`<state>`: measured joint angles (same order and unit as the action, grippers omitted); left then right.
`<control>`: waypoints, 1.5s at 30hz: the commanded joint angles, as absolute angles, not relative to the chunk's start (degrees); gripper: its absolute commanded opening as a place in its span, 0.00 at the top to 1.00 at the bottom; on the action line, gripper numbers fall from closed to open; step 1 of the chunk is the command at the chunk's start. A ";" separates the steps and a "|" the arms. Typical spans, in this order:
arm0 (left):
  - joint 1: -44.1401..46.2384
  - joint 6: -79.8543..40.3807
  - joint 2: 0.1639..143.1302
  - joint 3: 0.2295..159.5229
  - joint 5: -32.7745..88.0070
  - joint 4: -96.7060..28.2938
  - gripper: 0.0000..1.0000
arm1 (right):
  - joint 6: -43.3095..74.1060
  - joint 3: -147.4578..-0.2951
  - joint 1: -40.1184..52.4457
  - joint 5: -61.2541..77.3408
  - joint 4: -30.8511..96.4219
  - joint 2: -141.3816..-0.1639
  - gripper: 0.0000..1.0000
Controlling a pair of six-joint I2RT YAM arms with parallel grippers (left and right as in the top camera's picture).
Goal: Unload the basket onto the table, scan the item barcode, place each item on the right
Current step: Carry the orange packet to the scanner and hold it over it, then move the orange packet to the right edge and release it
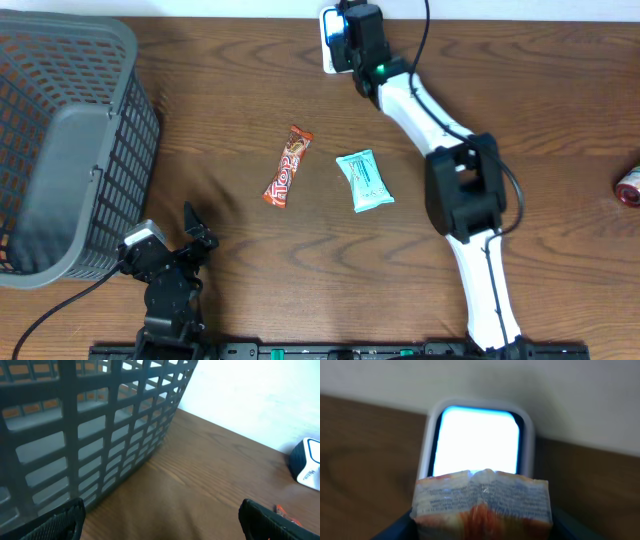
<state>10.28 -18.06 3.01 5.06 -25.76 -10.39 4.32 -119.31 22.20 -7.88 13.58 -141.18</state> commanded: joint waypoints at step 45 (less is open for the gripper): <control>10.09 -18.31 2.90 3.57 -26.13 -10.61 0.02 | 8.25 -110.78 -25.36 -2.76 59.88 -113.62 0.01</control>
<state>10.28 -18.09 3.01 5.06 -25.78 -10.41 4.27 -106.48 -28.29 -10.07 58.00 -118.17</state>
